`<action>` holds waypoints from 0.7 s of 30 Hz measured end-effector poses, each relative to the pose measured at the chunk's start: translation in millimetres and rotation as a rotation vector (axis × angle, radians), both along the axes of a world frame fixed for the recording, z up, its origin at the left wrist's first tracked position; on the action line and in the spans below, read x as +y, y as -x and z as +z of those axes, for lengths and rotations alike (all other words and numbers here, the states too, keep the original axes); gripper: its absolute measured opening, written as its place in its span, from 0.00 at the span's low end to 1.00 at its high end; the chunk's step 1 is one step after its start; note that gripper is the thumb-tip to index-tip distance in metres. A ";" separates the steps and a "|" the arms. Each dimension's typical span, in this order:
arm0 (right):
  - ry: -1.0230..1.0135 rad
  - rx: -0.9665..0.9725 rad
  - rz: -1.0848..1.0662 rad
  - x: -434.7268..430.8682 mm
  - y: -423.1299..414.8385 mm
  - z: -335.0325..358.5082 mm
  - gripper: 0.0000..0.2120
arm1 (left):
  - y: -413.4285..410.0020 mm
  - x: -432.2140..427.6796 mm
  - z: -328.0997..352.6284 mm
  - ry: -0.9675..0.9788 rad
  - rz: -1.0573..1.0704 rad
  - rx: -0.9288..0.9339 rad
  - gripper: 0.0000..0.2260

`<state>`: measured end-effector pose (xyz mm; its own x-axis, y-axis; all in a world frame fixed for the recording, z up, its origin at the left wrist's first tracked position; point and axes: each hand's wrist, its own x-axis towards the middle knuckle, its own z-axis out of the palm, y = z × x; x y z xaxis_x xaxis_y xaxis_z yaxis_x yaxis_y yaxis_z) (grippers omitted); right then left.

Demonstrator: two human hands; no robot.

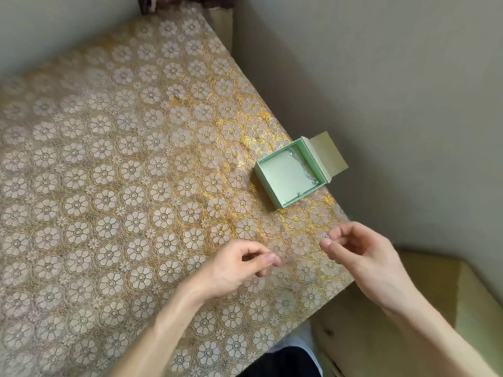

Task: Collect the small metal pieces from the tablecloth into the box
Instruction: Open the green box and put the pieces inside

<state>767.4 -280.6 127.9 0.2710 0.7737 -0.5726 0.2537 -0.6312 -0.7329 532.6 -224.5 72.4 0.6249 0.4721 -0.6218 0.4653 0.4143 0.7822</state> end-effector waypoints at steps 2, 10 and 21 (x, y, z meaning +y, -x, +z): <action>0.008 -0.006 -0.021 -1.9 -2.4 -5.1 0.05 | 9.9 1.2 0.0 0.032 -0.013 0.041 0.13; 0.022 -0.002 -0.162 -3.0 -14.7 -15.7 0.06 | 41.3 15.5 2.0 0.014 0.014 0.183 0.12; 0.044 0.084 -0.265 -11.5 -22.1 -25.9 0.06 | 34.5 41.3 13.5 -0.098 0.077 0.259 0.14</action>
